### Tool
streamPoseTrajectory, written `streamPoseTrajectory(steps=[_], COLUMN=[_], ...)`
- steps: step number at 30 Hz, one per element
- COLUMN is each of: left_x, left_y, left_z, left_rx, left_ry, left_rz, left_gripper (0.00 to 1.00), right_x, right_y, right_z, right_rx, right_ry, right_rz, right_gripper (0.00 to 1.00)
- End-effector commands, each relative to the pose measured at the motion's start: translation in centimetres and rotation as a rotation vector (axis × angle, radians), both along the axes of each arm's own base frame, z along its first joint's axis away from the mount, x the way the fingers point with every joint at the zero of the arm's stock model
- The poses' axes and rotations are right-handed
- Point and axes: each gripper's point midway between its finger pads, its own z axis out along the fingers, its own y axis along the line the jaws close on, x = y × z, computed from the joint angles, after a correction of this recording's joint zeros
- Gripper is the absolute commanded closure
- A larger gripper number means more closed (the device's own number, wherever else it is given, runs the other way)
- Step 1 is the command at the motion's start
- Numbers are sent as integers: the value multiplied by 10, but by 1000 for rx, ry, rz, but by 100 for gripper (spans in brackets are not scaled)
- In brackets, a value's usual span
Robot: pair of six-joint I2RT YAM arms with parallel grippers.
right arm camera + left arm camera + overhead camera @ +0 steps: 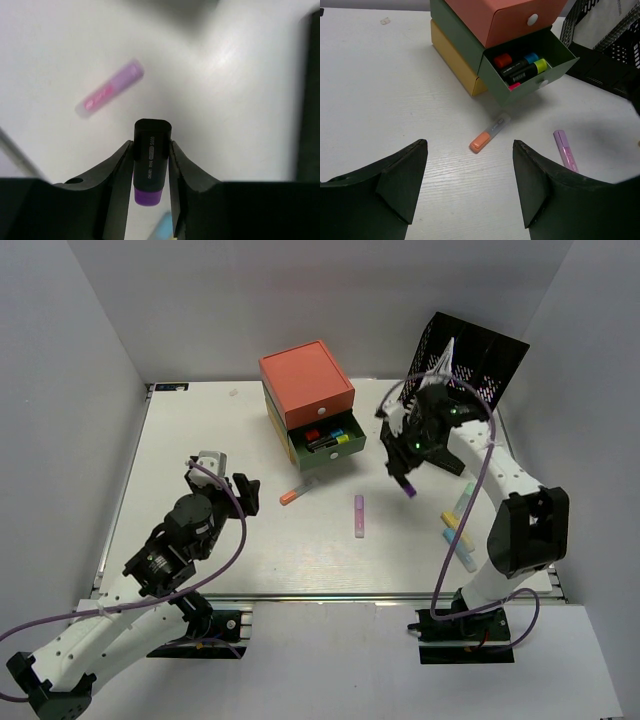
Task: Organize the desk
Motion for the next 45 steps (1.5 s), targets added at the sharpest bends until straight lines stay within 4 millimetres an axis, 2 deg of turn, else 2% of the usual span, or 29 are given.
streamPoseTrajectory(steps=[1, 2, 3, 5, 6, 7, 8, 9, 11, 12, 13, 15, 19, 22, 24, 25, 27, 28, 29, 31, 33, 35, 36, 37, 38, 39, 41, 42, 45], left_x=[2, 2, 2, 3, 3, 4, 4, 4, 5, 5, 6, 6, 7, 7, 7, 7, 7, 7, 7, 6, 6, 5, 5, 5, 5, 5, 4, 4, 4], left_y=[1, 1, 1, 1, 0, 2, 0, 1, 2, 2, 2, 3, 8, 8, 8, 8, 6, 6, 6, 5, 5, 5, 5, 5, 5, 5, 4, 4, 2], left_z=[-3, -3, -5, -6, -8, -10, -12, -13, -17, -17, -17, -19, -19, -20, -20, -20, -20, -20, -20, -18, -18, -16, -15, -16, -15, -15, -14, -13, -11], left_rx=[2, 2, 6, 13, 18, 28, 37, 45, 52, 54, 54, 64, 72, 74, 77, 76, 76, 77, 76, 68, 68, 61, 59, 60, 58, 56, 52, 50, 44], left_ry=[-3, -5, -3, -4, -1, -2, 1, 4, 7, 6, 5, 6, 2, 1, 5, 4, 6, 6, 5, 0, -1, -6, -8, -7, -9, -8, -11, -13, -16], left_rz=[12, 12, 12, 11, 10, 16, 11, 18, 25, 26, 28, 31, 53, 57, 55, 54, 46, 46, 43, 39, 37, 35, 35, 33, 33, 32, 28, 26, 16], left_gripper=[21, 21, 22, 21, 21, 21, 21, 21, 22, 22, 21, 22, 21, 21, 21, 21, 21, 21, 21, 22, 21, 21, 21, 21, 22, 21, 22, 21, 22], right_x=[23, 30, 45, 52, 67, 72, 70, 77, 74, 77, 76, 75, 85, 88, 90, 90, 93, 96, 98, 103, 101, 95, 90, 85, 75, 60, 38, 20, 15], right_y=[34, 41, 50, 72, 83, 90, 107, 116, 137, 147, 153, 166, 185, 197, 200, 201, 201, 201, 203, 202, 204, 206, 206, 205, 206, 201, 193, 182, 161], right_z=[77, 89, 109, 124, 139, 143, 149, 152, 157, 169, 169, 155, 147, 133, 118, 111, 100, 97, 93, 99, 111, 133, 134, 145, 146, 142, 130, 109, 74], right_rx=[121, 127, 129, 133, 133, 129, 142, 134, 144, 141, 137, 89, 33, 21, -1, -6, -29, -33, -33, -33, 16, 68, 88, 110, 159, 170, 210, 180, 71], right_ry=[-268, -338, -468, -590, -713, -762, -808, -868, -942, -1037, -1073, -1106, -1177, -1155, -1120, -1104, -1076, -1071, -1065, -1078, -1086, -1111, -1087, -1089, -1062, -1020, -960, -895, -807], right_rz=[216, 256, 316, 408, 450, 473, 520, 567, 650, 686, 712, 795, 833, 857, 873, 878, 880, 875, 863, 835, 798, 784, 782, 785, 820, 869, 977, 1089, 1176], right_gripper=[100, 100, 100, 100, 100, 100, 100, 100, 100, 100, 100, 98, 96, 90, 79, 68, 60, 47, 43, 41, 43, 47, 51, 74, 88, 100, 100, 100, 100])
